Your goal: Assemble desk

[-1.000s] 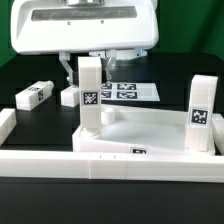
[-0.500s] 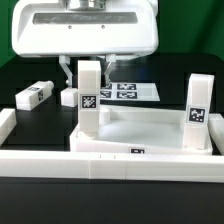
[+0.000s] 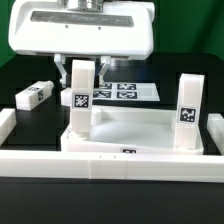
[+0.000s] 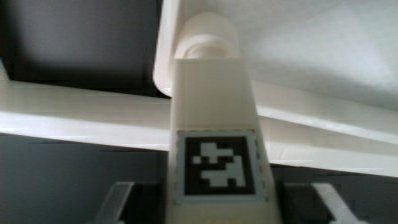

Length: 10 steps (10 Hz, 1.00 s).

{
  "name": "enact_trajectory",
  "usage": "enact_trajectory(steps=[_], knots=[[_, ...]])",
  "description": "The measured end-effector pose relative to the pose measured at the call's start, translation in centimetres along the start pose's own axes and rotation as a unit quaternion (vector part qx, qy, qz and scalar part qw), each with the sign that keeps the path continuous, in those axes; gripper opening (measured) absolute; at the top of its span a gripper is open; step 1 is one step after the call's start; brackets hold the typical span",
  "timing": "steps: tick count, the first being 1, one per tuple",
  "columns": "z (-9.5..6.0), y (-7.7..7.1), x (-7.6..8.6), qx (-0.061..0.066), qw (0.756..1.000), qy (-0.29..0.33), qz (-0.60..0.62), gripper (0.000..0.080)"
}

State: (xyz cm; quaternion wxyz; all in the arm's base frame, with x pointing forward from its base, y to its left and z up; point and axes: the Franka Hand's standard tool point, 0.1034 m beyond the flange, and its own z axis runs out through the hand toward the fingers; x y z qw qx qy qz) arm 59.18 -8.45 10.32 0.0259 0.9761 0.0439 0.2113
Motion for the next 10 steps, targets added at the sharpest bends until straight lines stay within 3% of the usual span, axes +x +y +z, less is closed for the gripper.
enact_trajectory(steps=[1, 2, 3, 6, 8, 9, 10], knots=[[0.0, 0.0, 0.0, 0.0, 1.0, 0.0, 0.0, 0.0487], [0.0, 0.0, 0.0, 0.001, 1.0, -0.001, 0.0, 0.0487], [-0.3, 0.0, 0.2, 0.001, 1.0, 0.001, -0.001, 0.0617], [-1.0, 0.2, 0.5, 0.003, 1.0, 0.001, 0.002, 0.0648], [-3.0, 0.0, 1.5, 0.025, 1.0, -0.011, 0.009, 0.0649], [-3.6, 0.0, 2.2, 0.028, 1.0, -0.01, 0.009, 0.0649], [-3.3, 0.0, 1.9, 0.027, 1.0, -0.012, 0.009, 0.0649]])
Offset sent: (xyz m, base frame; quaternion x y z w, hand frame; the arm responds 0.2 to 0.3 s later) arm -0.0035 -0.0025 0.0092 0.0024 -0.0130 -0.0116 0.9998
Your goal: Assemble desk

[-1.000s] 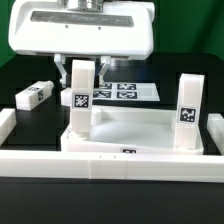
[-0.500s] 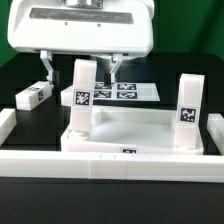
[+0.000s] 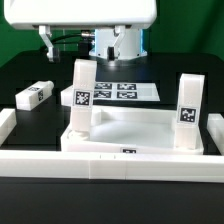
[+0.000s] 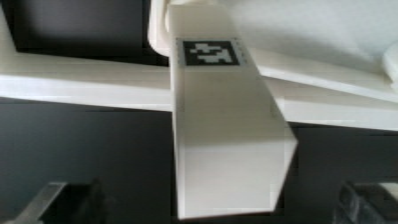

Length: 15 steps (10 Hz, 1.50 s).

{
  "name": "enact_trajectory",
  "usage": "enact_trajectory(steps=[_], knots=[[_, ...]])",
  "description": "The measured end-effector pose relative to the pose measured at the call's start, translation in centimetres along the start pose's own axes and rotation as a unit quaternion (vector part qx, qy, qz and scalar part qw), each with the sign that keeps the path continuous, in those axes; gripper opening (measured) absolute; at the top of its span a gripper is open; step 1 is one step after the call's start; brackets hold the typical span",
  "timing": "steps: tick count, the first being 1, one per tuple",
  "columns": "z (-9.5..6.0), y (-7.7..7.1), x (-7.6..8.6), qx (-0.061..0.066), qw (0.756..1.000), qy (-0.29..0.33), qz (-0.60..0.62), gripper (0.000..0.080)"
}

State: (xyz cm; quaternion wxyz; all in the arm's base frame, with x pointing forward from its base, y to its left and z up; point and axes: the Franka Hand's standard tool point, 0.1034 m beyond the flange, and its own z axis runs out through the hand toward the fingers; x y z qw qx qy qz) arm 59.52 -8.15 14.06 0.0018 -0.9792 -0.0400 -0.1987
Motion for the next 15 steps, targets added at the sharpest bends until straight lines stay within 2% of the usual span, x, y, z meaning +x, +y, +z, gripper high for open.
enact_trajectory(steps=[1, 3, 4, 5, 7, 8, 12, 13, 14, 15], knots=[[0.2, -0.5, -0.3, 0.011, 1.0, -0.014, 0.007, 0.0649], [1.3, -0.5, -1.1, 0.015, 0.999, -0.03, 0.018, 0.0649], [1.7, -1.0, -1.6, 0.035, 0.996, -0.082, 0.026, 0.0649], [1.6, -0.7, -1.7, 0.042, 0.993, -0.111, 0.024, 0.0649], [0.8, -0.5, -3.0, 0.063, 0.981, -0.183, 0.025, 0.0649], [0.6, -0.3, -2.4, 0.062, 0.981, -0.179, 0.025, 0.0649], [0.8, -0.2, -2.5, 0.059, 0.982, -0.177, 0.025, 0.0649], [0.7, 0.3, -2.3, 0.036, 0.983, -0.181, 0.02, 0.0649], [0.7, 0.6, -2.1, 0.021, 0.983, -0.18, 0.006, 0.0649], [0.7, 0.5, -1.6, 0.013, 0.985, -0.173, -0.015, 0.0649]])
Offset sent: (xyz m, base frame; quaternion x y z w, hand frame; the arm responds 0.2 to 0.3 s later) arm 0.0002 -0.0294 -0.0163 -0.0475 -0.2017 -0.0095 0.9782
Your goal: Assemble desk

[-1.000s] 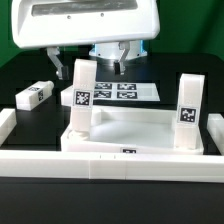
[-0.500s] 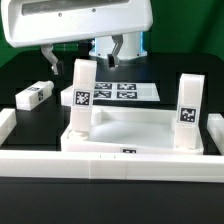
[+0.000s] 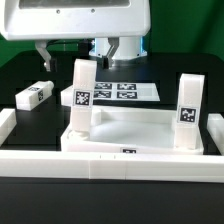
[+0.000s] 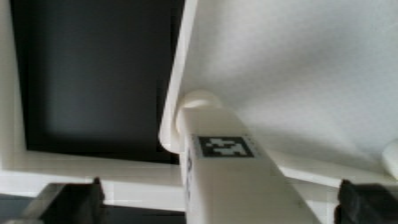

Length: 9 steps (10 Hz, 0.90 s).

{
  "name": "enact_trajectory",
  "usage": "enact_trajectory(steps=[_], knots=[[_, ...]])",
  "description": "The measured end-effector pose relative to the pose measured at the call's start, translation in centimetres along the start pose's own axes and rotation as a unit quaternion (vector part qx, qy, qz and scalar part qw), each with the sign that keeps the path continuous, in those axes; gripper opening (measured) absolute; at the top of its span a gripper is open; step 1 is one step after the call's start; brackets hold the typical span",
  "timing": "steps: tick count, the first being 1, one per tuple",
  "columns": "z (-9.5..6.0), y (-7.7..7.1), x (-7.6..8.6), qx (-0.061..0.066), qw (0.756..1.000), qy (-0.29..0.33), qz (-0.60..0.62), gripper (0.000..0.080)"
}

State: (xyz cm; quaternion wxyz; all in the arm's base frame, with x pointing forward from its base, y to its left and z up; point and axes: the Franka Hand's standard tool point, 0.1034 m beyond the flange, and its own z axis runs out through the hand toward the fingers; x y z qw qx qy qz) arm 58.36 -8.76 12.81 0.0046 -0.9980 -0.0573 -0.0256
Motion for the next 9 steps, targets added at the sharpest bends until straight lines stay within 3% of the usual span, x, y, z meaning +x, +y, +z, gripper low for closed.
enact_trajectory(steps=[5, 9], knots=[[0.1, 0.0, 0.1, 0.0, 1.0, 0.0, -0.007, 0.0649], [0.1, -0.6, 1.2, -0.001, 1.0, 0.006, -0.014, 0.0649]])
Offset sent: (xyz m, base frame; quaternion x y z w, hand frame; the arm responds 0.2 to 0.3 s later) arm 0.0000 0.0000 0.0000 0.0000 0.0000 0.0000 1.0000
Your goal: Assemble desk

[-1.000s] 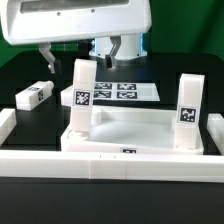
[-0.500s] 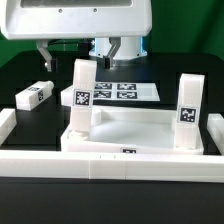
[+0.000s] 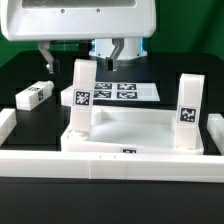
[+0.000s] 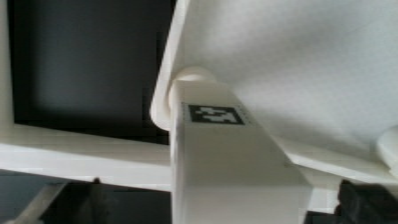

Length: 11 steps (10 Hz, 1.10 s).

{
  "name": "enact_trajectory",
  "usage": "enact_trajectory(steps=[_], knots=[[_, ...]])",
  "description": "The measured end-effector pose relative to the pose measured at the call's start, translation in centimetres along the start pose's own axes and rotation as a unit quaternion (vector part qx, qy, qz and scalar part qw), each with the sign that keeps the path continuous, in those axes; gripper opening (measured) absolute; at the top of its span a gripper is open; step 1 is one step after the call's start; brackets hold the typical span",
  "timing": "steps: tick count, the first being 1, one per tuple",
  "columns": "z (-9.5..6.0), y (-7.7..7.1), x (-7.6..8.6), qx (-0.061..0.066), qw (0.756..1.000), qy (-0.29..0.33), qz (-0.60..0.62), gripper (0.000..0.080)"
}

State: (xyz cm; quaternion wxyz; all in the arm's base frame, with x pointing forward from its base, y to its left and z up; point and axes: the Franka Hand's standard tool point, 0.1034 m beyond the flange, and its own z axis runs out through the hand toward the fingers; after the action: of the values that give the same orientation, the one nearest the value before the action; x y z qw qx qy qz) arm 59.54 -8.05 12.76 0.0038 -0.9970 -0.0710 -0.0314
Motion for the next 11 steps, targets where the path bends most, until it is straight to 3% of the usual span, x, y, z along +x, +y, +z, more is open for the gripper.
enact_trajectory(steps=[2, 3, 9, 11], knots=[[0.12, 0.18, -0.1, 0.0, 1.0, -0.001, -0.012, 0.0379], [0.11, 0.2, -0.09, 0.0, 1.0, -0.001, -0.011, 0.029], [0.12, 0.06, -0.05, 0.002, 0.999, 0.0, 0.044, 0.029], [0.16, 0.38, -0.2, 0.02, 0.989, 0.005, 0.148, 0.029]])
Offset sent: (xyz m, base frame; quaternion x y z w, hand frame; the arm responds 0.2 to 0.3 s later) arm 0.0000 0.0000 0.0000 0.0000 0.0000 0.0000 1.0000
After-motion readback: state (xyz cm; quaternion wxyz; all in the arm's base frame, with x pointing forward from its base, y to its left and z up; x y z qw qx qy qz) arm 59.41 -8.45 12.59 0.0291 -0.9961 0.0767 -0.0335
